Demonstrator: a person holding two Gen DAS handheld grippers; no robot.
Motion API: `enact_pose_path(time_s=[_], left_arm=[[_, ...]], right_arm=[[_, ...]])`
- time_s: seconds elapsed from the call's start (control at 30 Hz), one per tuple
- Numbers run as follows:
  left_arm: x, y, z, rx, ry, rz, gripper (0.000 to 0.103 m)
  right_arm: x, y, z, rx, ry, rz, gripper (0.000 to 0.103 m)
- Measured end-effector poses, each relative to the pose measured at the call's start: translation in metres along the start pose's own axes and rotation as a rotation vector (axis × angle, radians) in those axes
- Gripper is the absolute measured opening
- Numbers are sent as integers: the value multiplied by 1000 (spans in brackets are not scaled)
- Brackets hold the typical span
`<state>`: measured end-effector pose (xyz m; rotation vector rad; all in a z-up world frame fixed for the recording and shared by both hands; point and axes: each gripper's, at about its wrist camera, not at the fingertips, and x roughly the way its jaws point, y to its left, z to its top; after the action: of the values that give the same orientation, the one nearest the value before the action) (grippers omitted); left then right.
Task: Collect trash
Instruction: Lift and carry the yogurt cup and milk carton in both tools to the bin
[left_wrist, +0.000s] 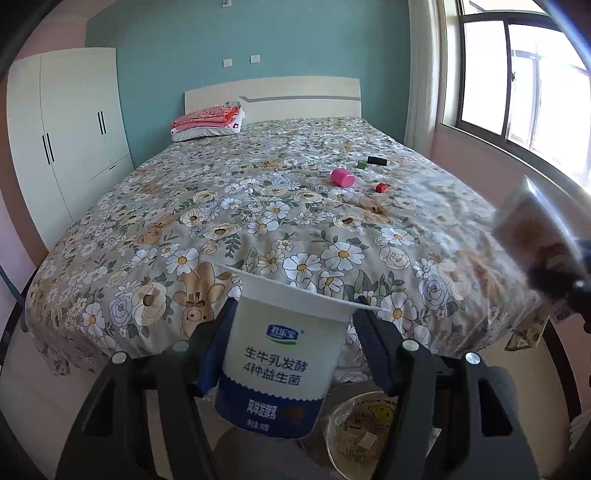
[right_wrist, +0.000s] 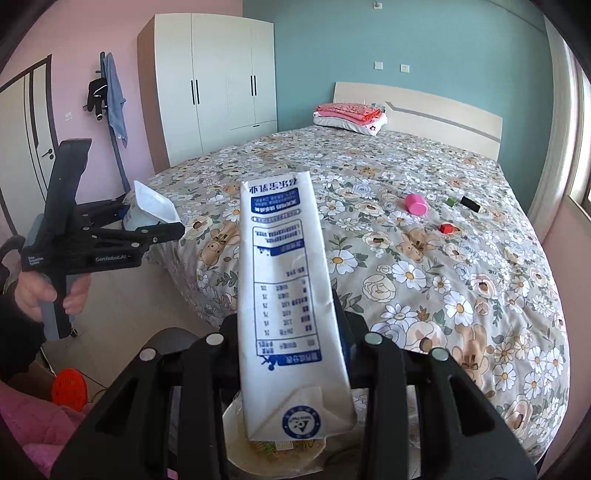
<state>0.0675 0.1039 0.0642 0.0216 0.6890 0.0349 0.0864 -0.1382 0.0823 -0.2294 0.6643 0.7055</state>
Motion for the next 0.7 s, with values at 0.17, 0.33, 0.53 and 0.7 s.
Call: enact_pose_path(time_s=[0.17,0.33,0.53,0.7], left_arm=[[22,-15,-33,27,88,-49,65],[41,-32,-61,66,158,-81,65],[65,-45,-86,91,259,-122,65],[82,-56,-102,117,314,-133,65]], right_arm=[[19,-4,-31,38,68,9,36],[38,-6,-60,60,124,12,36],[62,-1,-89,54,197,-10,36],[84,2,-110,50,270,2,36]])
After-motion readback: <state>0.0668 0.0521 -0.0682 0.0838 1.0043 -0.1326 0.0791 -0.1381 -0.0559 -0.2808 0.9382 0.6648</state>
